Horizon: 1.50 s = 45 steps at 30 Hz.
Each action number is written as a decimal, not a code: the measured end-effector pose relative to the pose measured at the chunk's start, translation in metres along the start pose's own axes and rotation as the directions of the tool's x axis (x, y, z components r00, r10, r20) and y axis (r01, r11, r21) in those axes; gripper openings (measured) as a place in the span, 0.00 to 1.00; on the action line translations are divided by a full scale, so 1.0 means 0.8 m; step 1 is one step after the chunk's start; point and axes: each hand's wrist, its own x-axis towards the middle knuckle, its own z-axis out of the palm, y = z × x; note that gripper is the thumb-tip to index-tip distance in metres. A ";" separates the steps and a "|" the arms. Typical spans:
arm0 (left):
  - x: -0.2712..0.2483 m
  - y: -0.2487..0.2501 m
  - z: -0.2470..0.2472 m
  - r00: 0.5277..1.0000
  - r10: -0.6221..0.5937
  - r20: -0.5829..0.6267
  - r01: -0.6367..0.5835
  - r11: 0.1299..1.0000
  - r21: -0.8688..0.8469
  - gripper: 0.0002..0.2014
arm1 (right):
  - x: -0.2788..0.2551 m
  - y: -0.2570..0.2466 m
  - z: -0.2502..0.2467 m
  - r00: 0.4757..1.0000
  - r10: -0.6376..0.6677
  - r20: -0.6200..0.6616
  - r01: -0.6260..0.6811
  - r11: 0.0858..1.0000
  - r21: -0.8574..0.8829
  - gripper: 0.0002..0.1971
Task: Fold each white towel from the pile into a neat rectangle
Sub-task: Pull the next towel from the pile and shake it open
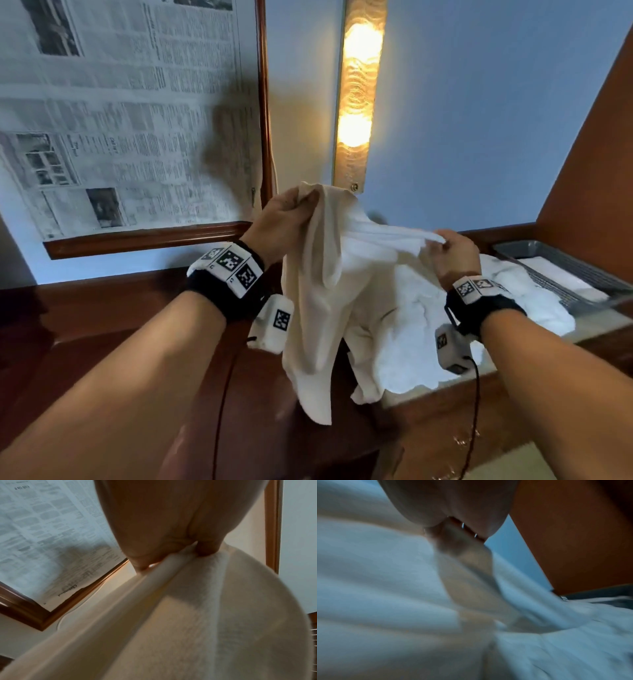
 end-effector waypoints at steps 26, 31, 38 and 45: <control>0.042 0.008 0.131 0.972 0.013 -0.234 0.045 0.969 0.243 0.19 | 0.042 0.112 -0.043 0.967 0.017 0.254 -0.028 0.999 0.038 0.17; 0.014 -0.011 0.140 0.973 -0.020 -0.228 0.093 0.944 0.316 0.21 | 0.053 0.026 -0.037 0.963 -0.118 0.241 0.060 0.970 0.236 0.15; -0.009 -0.011 0.148 0.988 -0.017 -0.156 0.028 0.997 0.071 0.13 | 0.033 -0.102 -0.056 0.853 -0.478 0.208 0.405 0.859 0.313 0.17; -0.058 0.061 0.046 0.941 0.120 -0.316 0.048 0.879 0.475 0.23 | -0.050 -0.128 -0.048 0.745 -0.525 0.413 0.533 0.839 0.105 0.11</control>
